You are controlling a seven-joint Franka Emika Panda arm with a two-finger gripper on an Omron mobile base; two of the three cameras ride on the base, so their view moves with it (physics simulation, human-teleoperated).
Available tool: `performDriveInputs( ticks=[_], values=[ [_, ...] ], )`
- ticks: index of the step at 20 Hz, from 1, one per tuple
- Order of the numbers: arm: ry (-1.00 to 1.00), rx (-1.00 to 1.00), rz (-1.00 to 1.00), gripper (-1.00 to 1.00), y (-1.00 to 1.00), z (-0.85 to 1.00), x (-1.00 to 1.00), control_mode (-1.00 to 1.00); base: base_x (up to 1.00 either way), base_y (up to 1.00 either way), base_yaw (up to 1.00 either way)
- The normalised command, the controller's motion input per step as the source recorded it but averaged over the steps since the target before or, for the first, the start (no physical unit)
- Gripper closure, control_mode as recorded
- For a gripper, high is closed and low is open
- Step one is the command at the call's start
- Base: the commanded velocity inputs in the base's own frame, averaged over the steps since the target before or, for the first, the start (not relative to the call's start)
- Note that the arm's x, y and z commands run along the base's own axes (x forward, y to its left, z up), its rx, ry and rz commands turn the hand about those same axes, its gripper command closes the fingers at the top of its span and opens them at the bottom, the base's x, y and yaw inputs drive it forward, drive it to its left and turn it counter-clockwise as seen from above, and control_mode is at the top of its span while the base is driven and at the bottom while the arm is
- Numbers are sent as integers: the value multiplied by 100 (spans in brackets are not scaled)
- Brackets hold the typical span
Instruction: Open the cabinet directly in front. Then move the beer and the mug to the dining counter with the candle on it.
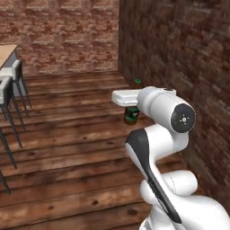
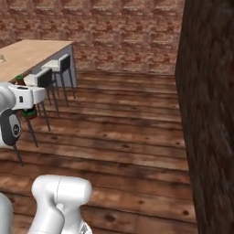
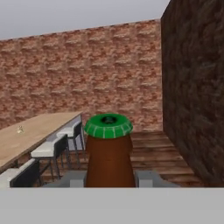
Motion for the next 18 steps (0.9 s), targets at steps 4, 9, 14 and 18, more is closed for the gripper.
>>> performDriveInputs(
  ticks=[4,9,14,18],
  values=[
    [0,0,0,100,0,0,0,100,100,-23,12],
    [0,0,0,100,0,0,0,100,100,-10,17],
    [0,0,0,100,0,0,0,100,100,-13,22],
    [0,0,0,100,0,0,0,100,100,-17,29]
  ],
)
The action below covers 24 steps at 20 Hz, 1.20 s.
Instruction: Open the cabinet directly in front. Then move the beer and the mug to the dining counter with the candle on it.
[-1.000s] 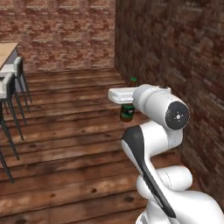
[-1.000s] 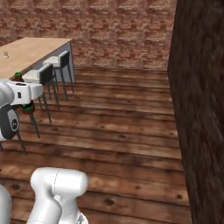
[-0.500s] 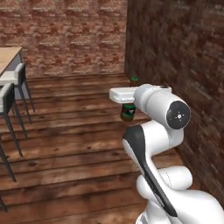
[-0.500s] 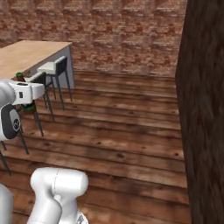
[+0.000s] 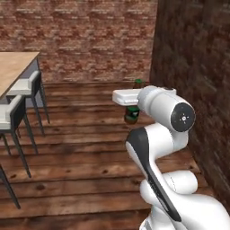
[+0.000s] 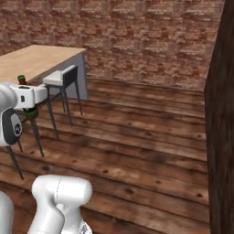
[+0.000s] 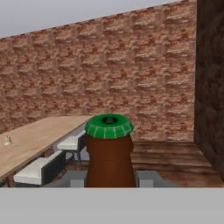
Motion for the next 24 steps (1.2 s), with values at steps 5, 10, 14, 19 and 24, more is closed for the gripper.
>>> performDriveInputs(
  ticks=[5,10,14,19,24],
  values=[
    [0,0,0,100,0,0,0,100,100,-15,35],
    [0,0,0,100,0,0,0,100,100,-9,48],
    [0,0,0,100,0,0,0,100,100,-10,57],
    [0,0,0,100,0,0,0,100,100,-25,57],
    [0,0,0,100,0,0,0,100,100,-42,52]
  ],
)
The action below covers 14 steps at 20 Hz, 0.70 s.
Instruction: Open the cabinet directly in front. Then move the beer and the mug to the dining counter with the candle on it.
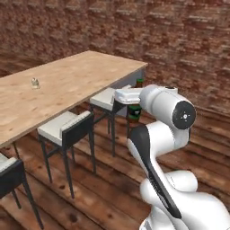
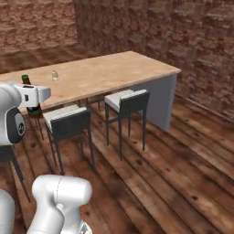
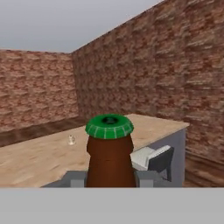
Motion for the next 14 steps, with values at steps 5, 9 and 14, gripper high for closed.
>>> performDriveInputs(
  ticks=[5,9,14],
  values=[
    [0,0,0,100,0,0,0,100,100,-52,50],
    [0,0,0,100,0,0,0,100,100,-54,51],
    [0,0,0,100,0,0,0,100,100,-56,52]
  ],
)
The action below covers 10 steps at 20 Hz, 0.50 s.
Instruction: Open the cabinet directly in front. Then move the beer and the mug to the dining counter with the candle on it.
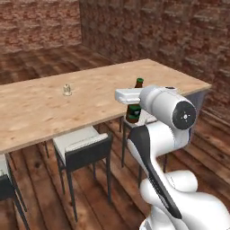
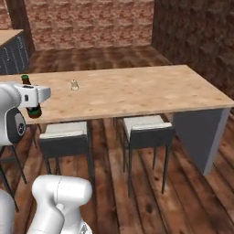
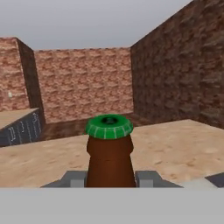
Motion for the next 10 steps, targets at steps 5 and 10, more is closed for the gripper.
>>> performDriveInputs(
  ticks=[5,10],
  values=[
    [0,0,0,100,0,0,0,100,93,-57,56],
    [0,0,0,100,0,0,0,100,68,-63,54]
  ],
)
